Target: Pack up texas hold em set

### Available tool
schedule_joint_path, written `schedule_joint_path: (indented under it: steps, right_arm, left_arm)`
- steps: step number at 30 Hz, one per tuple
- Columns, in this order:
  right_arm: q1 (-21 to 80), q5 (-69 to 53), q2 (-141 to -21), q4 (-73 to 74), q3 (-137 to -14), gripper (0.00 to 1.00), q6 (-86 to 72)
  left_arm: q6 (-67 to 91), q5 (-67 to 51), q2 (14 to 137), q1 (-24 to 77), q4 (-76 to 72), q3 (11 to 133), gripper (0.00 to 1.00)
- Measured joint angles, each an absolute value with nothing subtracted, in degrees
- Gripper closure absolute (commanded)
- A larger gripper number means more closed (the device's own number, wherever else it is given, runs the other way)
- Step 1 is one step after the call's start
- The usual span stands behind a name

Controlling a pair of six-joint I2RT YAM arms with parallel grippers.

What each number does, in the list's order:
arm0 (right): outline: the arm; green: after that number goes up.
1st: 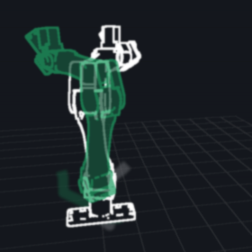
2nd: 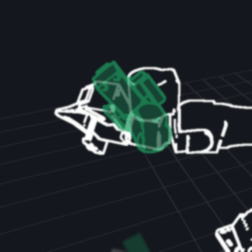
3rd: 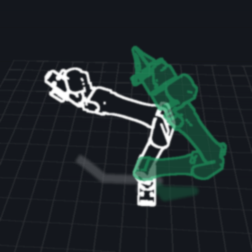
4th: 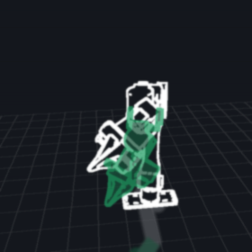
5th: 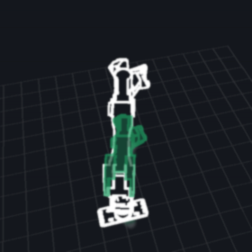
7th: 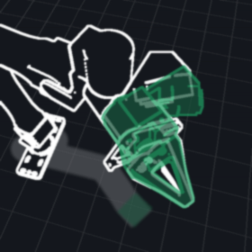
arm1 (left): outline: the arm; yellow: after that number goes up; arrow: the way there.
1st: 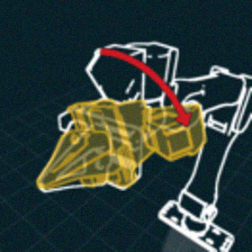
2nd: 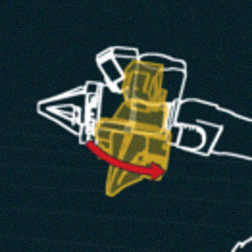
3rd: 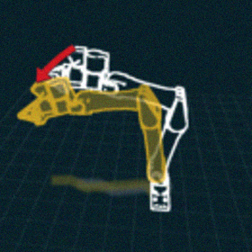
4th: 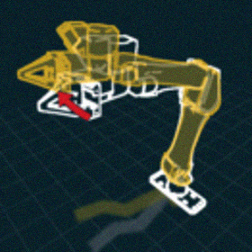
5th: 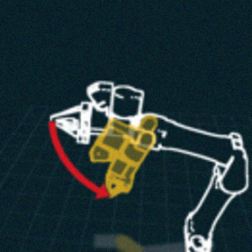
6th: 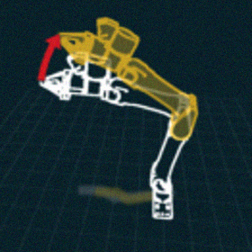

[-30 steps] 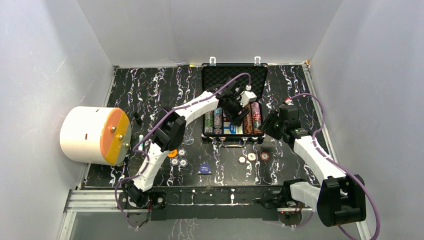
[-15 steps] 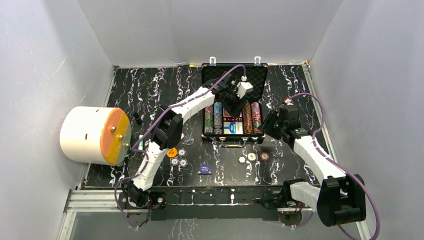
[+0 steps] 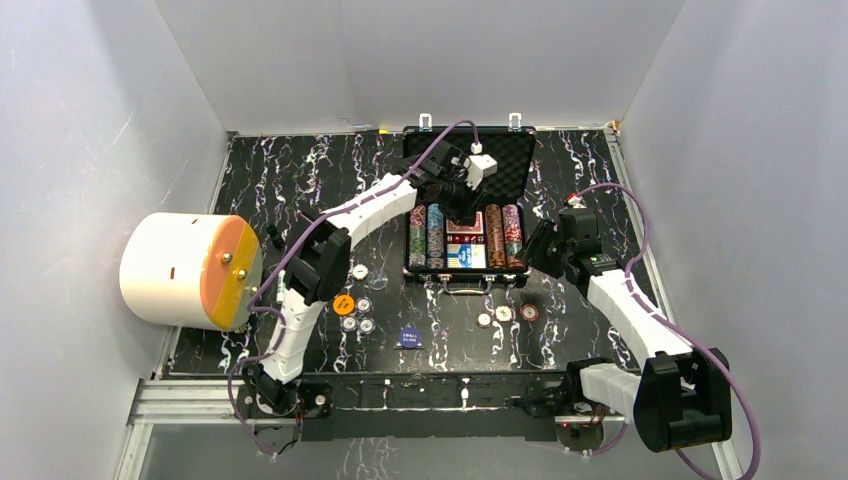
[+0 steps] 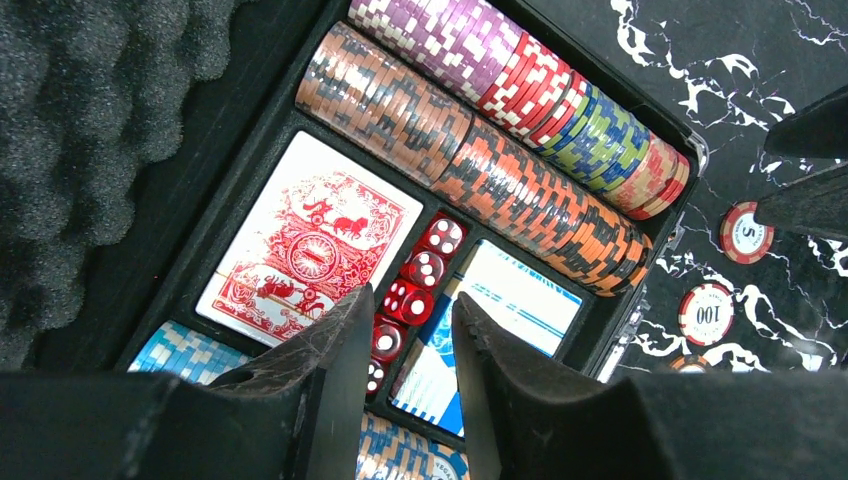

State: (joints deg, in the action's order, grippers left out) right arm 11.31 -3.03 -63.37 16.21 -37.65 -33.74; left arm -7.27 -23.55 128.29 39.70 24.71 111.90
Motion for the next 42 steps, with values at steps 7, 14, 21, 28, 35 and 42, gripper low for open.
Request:
schedule_joint_path:
  steps: [7,14,21,28,35,42]
  right_arm:
    - [11.3,-3.2,-63.0,16.2,-37.6,0.46,-33.9]
    - [11.3,-3.2,-63.0,16.2,-37.6,0.46,-33.8]
    - [11.3,-3.2,-63.0,16.2,-37.6,0.46,-33.8]
    - [11.3,-3.1,-63.0,16.2,-37.6,0.46,-33.8]
    - [11.3,-3.0,-63.0,16.2,-37.6,0.46,-33.7]
    - [11.3,-2.9,-63.0,16.2,-37.6,0.46,-33.6]
  left_arm:
    - [-7.7,-23.4,130.1,39.7,25.1,111.9,0.69]
    - [-8.5,-23.1,131.6,39.7,26.3,111.9,0.64]
    - [-9.1,-23.1,132.1,39.7,27.0,111.9,0.68]
    - [-9.4,-22.9,133.3,39.7,26.9,111.9,0.68]
    - [-9.4,-22.5,133.3,39.7,26.9,111.9,0.75]
    - [-9.4,-21.8,133.3,39.7,26.8,111.9,0.76]
